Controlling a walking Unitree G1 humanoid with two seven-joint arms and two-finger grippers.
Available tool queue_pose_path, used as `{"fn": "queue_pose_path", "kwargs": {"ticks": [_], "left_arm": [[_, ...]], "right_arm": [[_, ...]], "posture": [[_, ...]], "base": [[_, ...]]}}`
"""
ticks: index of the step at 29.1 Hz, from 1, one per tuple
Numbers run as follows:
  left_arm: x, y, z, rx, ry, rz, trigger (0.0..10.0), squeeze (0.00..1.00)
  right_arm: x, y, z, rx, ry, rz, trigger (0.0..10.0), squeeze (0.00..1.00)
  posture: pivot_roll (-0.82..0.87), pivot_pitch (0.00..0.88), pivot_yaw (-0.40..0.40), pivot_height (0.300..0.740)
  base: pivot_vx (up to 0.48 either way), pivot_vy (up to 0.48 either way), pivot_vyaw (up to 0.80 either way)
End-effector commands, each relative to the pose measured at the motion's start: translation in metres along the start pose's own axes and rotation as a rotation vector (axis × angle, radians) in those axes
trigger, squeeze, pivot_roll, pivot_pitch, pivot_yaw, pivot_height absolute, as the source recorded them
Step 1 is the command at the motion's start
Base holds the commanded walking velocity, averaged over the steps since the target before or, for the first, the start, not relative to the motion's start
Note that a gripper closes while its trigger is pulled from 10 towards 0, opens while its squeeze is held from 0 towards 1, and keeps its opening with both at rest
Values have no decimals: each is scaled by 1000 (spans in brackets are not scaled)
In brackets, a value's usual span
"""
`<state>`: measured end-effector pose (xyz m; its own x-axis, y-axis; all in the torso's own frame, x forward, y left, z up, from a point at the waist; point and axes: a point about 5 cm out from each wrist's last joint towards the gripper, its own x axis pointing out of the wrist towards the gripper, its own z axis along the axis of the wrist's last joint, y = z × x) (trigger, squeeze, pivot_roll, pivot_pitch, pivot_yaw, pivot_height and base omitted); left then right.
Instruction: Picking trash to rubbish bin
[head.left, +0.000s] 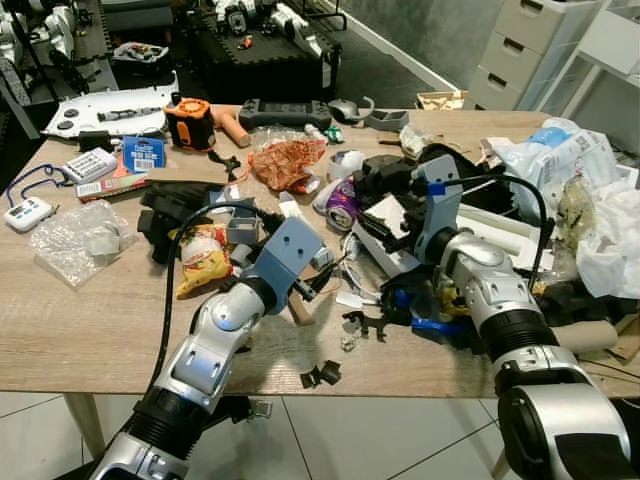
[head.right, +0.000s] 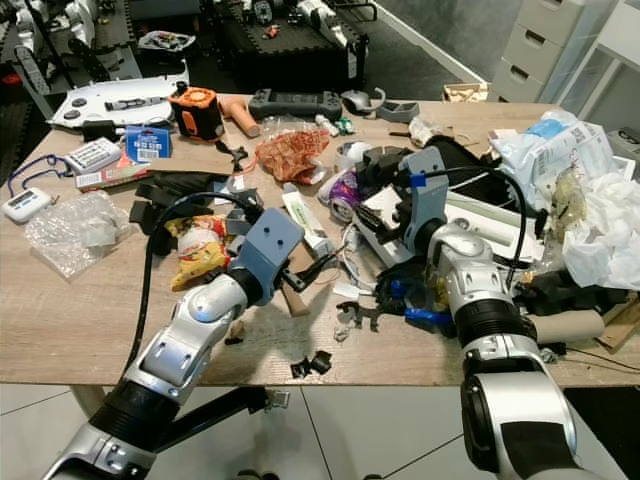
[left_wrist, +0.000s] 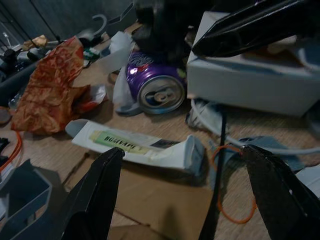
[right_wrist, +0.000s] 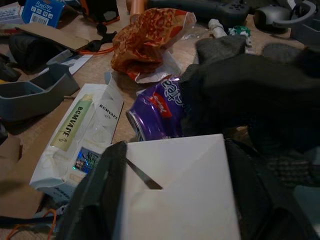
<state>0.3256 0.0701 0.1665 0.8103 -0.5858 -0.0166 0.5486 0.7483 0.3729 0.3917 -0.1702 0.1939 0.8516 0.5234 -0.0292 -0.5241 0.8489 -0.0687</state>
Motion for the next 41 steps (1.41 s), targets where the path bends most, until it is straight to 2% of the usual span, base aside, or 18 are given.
{"fn": "queue_pose_path", "kwargs": {"ticks": [1, 10, 17, 20, 26, 27, 28, 30, 32, 33, 37, 38, 40, 41], "left_arm": [[0, -7, -6, 0, 18, -21, 10000, 0], [2, -7, -5, 4, 10, -22, 10000, 0], [3, -6, -4, 2, 8, -11, 10000, 0], [3, -5, -4, -1, 5, -6, 10000, 0], [3, -5, -4, -2, 5, -5, 10000, 0], [2, -5, -4, -3, 5, -4, 10000, 0], [2, -5, -4, -3, 5, -4, 10000, 0], [1, -4, -4, -5, 8, -1, 10000, 0], [1, -4, -4, -5, 8, -1, 10000, 0], [1, -4, -5, -6, 8, 0, 10000, 0], [0, -4, -4, -7, 4, 6, 10000, 0], [0, -4, -4, -7, 4, 6, 10000, 0], [-3, 8, 2, -52, -51, 134, 10000, 0], [-3, 8, 2, -52, -51, 134, 10000, 0]], "right_arm": [[-3, -1, -10, 0, 37, 8, 0, 0], [-5, -7, -9, 8, 26, -31, 0, 0], [-7, -12, 0, 93, -34, -32, 0, 0], [-7, -12, 9, 182, -108, 1, 0, 0], [-7, -13, 15, 220, -146, 23, 0, 0], [-7, -14, 22, 259, -187, 42, 0, 0], [-7, -14, 22, 259, -187, 42, 0, 0], [-11, -18, 41, 353, -299, 86, 0, 0], [-11, -18, 41, 353, -299, 86, 0, 0], [-14, -19, 50, 399, -355, 110, 0, 0], [-18, -19, 62, 462, -430, 145, 0, 0], [-18, -19, 62, 462, -430, 145, 0, 0], [-28, -29, 71, 258, -437, -71, 0, 0], [-28, -29, 71, 258, -437, -71, 0, 0]], "posture": [[-41, 88, 10, 740], [-42, 84, 8, 740], [-42, 93, 1, 740], [-42, 93, 1, 740], [-40, 100, 1, 740], [-39, 108, 0, 740], [-39, 108, 0, 740], [-40, 117, 1, 740], [-40, 117, 1, 740], [-41, 123, 3, 740], [-42, 130, 2, 740], [-42, 130, 2, 740], [-33, 145, -14, 740], [-33, 145, -14, 740]], "base": [[0, 0, 0], [0, 0, 0], [0, 0, 0], [0, 0, 0], [0, 0, 0], [0, 0, 0], [0, 0, 0], [0, 0, 0], [0, 0, 0], [0, 0, 0], [0, 0, 0], [0, 0, 0], [0, 0, 0], [0, 0, 0]]}}
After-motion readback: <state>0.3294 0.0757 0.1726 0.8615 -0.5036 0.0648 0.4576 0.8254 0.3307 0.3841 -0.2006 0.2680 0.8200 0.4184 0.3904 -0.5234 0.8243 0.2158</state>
